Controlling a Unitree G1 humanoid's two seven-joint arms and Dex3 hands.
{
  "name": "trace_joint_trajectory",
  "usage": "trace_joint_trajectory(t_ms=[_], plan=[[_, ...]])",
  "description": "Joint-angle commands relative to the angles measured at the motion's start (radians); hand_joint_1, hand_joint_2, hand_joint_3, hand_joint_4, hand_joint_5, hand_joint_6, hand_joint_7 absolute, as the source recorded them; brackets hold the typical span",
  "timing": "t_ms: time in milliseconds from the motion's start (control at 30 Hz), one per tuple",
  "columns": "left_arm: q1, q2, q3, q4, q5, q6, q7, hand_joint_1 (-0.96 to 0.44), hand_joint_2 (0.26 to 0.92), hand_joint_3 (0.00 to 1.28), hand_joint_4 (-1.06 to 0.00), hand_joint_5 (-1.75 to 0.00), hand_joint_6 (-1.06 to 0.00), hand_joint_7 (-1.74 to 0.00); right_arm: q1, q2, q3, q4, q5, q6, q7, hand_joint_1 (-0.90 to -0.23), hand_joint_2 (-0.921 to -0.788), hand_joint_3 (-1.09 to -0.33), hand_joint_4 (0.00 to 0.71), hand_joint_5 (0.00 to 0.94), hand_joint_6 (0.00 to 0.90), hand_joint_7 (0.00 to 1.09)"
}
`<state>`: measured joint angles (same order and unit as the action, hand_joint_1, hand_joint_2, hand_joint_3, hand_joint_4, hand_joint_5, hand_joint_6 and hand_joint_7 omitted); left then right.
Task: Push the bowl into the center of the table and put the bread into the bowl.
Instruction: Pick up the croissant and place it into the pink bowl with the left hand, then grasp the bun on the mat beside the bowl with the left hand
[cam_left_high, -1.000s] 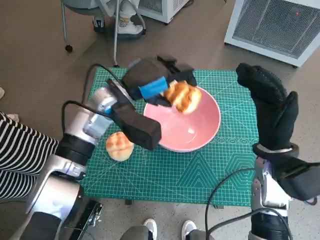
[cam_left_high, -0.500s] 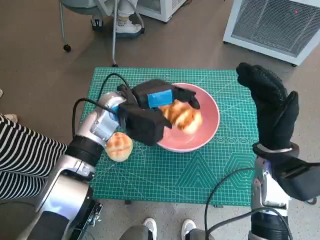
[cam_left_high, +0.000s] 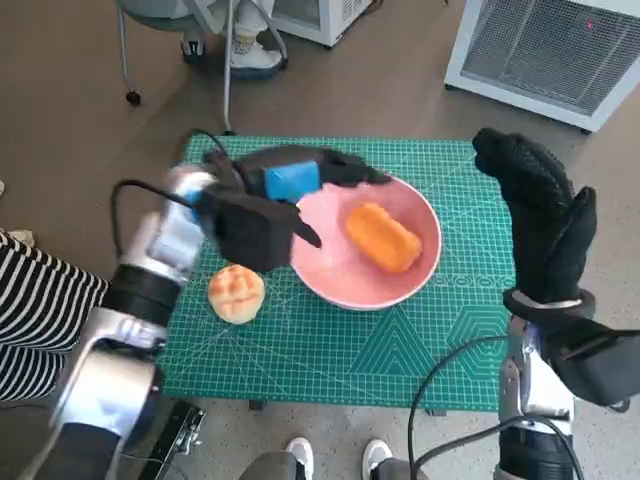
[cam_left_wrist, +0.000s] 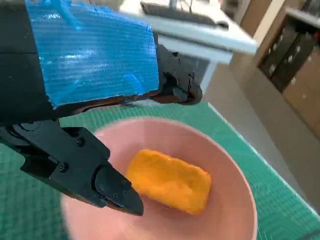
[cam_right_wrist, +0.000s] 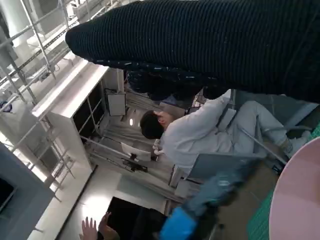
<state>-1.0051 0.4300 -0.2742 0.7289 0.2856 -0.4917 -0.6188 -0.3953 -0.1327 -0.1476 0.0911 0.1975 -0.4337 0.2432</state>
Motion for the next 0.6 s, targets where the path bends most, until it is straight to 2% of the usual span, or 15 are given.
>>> trace_joint_trajectory(t_ms=[33,400,600], plan=[[0.057,0.069,0.043,-0.086,-0.050,0.006,-0.047,-0.12,0.744,0.00,-0.14,0.00,-0.28,-0.01,0.011,0.008,0.003,0.014,0.012,0.009,-0.002,-0.712,-0.921,-0.686,0.198,0.001,0.139,0.37],[0.167,0.210,0.118,-0.253,-0.094,0.005,-0.094,-0.25,0.759,0.01,-0.15,0.00,-0.30,-0.01,0.014,0.007,0.008,0.007,0.017,0.015,0.004,-0.715,-0.921,-0.686,0.198,0.001,0.139,0.38],[0.236,0.281,0.152,-0.331,-0.095,0.039,-0.108,-0.31,0.765,0.01,-0.15,0.00,-0.31,-0.01,0.014,0.007,0.009,0.013,0.022,0.011,0.009,-0.718,-0.921,-0.686,0.198,0.001,0.138,0.38]])
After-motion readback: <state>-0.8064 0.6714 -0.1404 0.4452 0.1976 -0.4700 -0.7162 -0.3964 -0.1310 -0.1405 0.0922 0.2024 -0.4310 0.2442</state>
